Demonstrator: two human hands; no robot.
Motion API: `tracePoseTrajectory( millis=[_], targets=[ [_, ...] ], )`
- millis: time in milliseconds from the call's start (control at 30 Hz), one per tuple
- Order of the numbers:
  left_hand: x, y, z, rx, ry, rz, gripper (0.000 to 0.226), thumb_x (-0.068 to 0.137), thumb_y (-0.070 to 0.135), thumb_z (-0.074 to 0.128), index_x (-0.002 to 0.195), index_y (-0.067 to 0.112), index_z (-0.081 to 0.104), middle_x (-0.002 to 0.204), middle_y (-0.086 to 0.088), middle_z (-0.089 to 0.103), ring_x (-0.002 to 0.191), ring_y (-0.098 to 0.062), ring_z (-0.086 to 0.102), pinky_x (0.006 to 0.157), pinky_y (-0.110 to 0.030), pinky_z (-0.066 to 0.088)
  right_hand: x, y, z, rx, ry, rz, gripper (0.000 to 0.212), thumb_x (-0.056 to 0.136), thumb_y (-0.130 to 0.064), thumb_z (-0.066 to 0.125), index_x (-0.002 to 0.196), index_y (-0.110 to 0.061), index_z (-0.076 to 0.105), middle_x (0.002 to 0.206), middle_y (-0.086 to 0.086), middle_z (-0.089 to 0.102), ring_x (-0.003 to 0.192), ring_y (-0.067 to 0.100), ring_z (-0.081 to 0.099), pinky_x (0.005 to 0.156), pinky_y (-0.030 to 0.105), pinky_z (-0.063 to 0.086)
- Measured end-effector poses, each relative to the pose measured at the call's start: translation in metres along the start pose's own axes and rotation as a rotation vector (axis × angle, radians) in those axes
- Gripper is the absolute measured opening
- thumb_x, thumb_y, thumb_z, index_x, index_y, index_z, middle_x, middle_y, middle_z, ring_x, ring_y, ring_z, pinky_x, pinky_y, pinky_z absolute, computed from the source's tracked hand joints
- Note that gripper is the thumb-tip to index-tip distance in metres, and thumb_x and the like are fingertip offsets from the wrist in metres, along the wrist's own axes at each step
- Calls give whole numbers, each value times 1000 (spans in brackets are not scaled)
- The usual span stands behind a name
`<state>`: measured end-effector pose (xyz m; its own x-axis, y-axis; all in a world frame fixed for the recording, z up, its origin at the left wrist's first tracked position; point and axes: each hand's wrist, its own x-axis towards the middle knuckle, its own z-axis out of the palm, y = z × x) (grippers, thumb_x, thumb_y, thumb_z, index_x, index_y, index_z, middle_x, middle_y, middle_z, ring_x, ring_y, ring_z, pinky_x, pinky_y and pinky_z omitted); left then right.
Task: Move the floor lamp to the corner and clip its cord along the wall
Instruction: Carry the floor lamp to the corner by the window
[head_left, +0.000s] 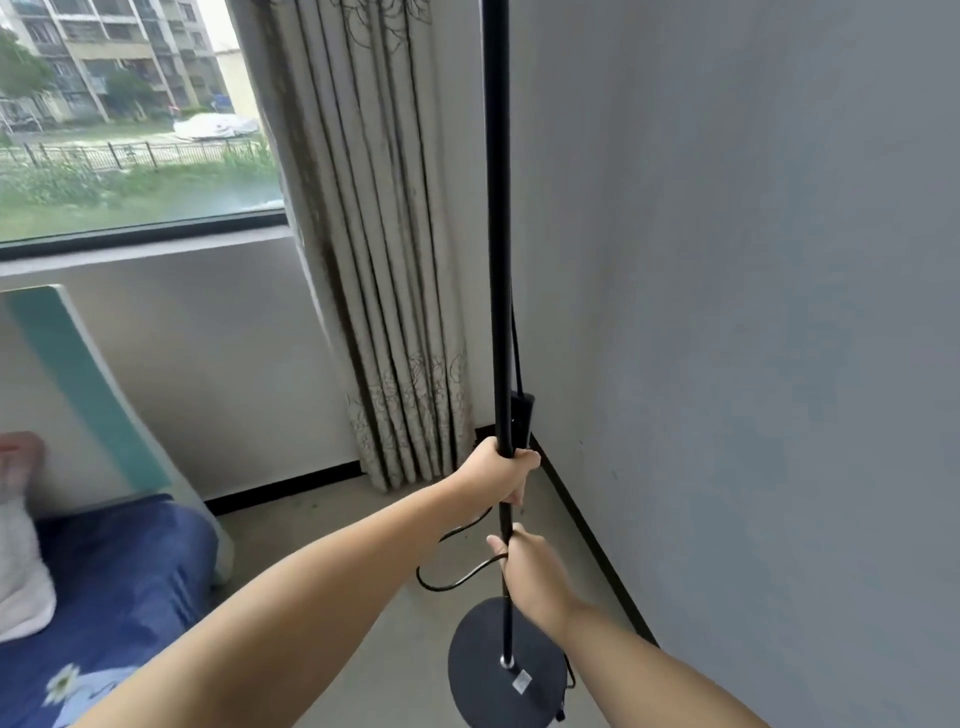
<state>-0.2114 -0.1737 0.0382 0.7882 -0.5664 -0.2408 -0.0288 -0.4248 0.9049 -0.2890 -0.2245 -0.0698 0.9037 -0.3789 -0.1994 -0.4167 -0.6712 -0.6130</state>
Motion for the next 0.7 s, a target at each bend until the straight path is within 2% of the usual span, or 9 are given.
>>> tracePoseTrajectory(
  millis=[100,267,367,400,467,533,567,633,700],
  targets=[
    [70,-5,-27,7,-37,-15,54,80,15,48,26,18,41,30,3,46,39,-14,43,60,-26,44,70,-12,0,-28,-7,27,34,97,-41,35,89,-10,45,92,18,68,83,38,64,60,33,38],
    [189,-24,-74,-51,-105,-12,52,77,16,49,26,22,41,31,5,44,37,-13,41,61,-30,42,189,-33,15,-60,17,85,30,98,-40,36,85,-13,39,90,16,69,85,37,65,59,31,34],
    [256,-37,-101,-38,-172,3,52,80,18,49,28,24,42,33,5,44,40,-14,42,67,-33,46,256,-47,25,-48,12,180,29,98,-41,35,89,-14,41,69,2,57,86,37,66,60,32,38],
    [279,-40,-109,-27,-203,10,52,81,18,48,29,24,42,33,5,44,41,-13,43,70,-34,47,279,-50,29,-31,4,214,27,98,-40,36,90,-14,40,68,0,54,84,36,67,60,33,42],
    [319,-49,-119,-2,-263,12,53,82,18,48,30,25,40,33,7,43,39,-10,41,70,-35,47,320,-50,36,0,-27,287,23,98,-35,38,95,-12,44,76,1,60,71,34,70,57,34,50],
    [356,-56,-124,13,-298,1,52,83,18,48,33,26,38,35,7,42,38,-8,39,67,-31,45,360,-45,41,45,-29,361,20,97,-30,41,103,-11,46,75,-3,60,50,25,67,46,31,50],
    [375,-61,-124,14,-312,-4,49,84,18,49,37,24,39,38,7,43,39,-8,40,65,-28,44,379,-40,45,67,-40,388,21,97,-26,41,110,-11,47,81,-5,63,44,21,63,43,29,50],
    [416,-73,-121,33,-338,-1,43,87,19,50,46,16,39,45,1,45,42,-9,42,60,-21,42,419,-26,55,117,-61,445,32,96,-20,43,126,-11,43,109,-3,69,33,11,56,36,23,47],
    [456,-87,-115,48,-354,-8,40,90,19,51,52,13,39,49,-2,44,41,-7,42,51,-13,43,457,-11,64,163,-65,487,34,95,-23,48,127,-11,44,116,1,69,32,5,56,31,19,40]
  ],
)
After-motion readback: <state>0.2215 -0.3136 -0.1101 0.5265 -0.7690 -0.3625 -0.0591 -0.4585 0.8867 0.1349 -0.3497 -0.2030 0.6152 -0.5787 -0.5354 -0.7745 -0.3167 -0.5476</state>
